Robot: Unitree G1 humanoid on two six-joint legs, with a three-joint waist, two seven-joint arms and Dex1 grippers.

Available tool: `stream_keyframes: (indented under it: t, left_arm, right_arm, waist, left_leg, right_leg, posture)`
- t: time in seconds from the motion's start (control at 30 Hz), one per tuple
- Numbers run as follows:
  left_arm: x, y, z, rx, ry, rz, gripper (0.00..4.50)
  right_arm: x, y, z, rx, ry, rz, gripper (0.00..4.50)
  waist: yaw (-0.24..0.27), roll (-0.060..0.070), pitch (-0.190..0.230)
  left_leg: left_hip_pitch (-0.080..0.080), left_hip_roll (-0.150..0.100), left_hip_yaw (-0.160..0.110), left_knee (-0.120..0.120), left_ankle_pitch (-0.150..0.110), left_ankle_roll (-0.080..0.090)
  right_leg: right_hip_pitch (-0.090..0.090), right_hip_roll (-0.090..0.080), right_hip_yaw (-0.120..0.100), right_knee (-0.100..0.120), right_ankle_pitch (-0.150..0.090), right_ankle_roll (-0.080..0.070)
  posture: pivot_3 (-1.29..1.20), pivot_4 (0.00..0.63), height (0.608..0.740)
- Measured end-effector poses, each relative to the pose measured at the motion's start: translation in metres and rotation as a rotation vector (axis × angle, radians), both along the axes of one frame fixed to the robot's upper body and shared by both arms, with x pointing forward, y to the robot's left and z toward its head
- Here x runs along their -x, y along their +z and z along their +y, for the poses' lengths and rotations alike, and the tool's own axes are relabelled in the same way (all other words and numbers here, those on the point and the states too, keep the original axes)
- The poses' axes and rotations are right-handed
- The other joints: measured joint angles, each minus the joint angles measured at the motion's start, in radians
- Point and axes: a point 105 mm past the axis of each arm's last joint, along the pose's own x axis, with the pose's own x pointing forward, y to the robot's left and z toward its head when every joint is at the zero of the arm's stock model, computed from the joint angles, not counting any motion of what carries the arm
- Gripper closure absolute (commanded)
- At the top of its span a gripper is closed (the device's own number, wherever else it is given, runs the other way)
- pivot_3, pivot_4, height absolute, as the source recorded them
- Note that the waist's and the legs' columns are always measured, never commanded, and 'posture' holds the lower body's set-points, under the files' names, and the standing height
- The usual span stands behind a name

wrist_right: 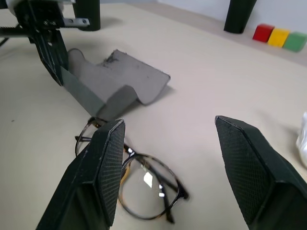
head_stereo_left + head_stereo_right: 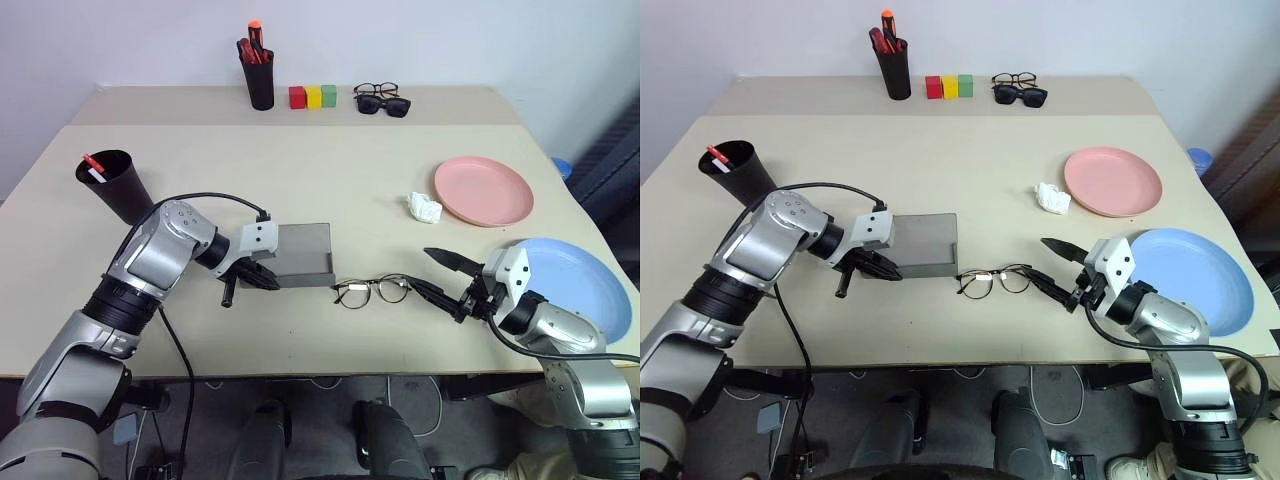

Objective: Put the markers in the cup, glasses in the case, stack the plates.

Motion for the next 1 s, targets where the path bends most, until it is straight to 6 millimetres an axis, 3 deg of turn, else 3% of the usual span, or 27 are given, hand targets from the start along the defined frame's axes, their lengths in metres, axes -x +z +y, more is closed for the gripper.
stream_keyframes:
  t: [0.27,0.57,0.73,1.0]
  left_arm:
    - [-0.008,0.000,-0.019,0.034,0.000,-0.025,4.47]
    - [-0.024,0.002,-0.020,0.028,0.027,-0.062,4.47]
    - [-0.016,0.002,-0.028,0.016,-0.039,-0.057,4.47]
    - [-0.016,0.001,-0.014,-0.008,-0.035,-0.054,4.47]
  right_arm:
    - [-0.001,-0.006,-0.003,0.014,-0.005,0.006,1.46]
    - [-0.001,-0.007,-0.003,0.015,0.002,0.009,1.46]
    - [-0.002,-0.008,-0.004,0.013,-0.005,0.023,1.46]
    - [-0.002,-0.008,-0.008,0.020,-0.030,0.032,1.46]
  waist:
    - [0.003,0.000,0.000]
    - [-0.001,0.000,0.000]
    - [0.001,0.000,0.000]
    - [-0.001,0.000,0.000]
  left_leg:
    - [0.000,0.000,0.000,0.001,0.000,0.000]
    - [0.001,0.000,0.000,0.001,0.000,0.000]
    - [0.000,0.000,0.000,0.001,0.000,0.000]
    - [0.001,0.000,0.000,0.001,0.000,0.000]
  right_leg:
    - [0.001,0.000,0.000,0.000,0.000,0.000]
    - [0.001,0.000,0.000,0.001,0.000,0.000]
    - [0.001,0.000,0.000,0.001,0.000,0.000]
    - [0.001,0.000,0.000,0.001,0.000,0.000]
  posture:
    - [0.00,0.150,0.740]
    - [0.00,0.150,0.740]
    - [0.00,0.150,0.740]
    - [0.00,0.150,0.740]
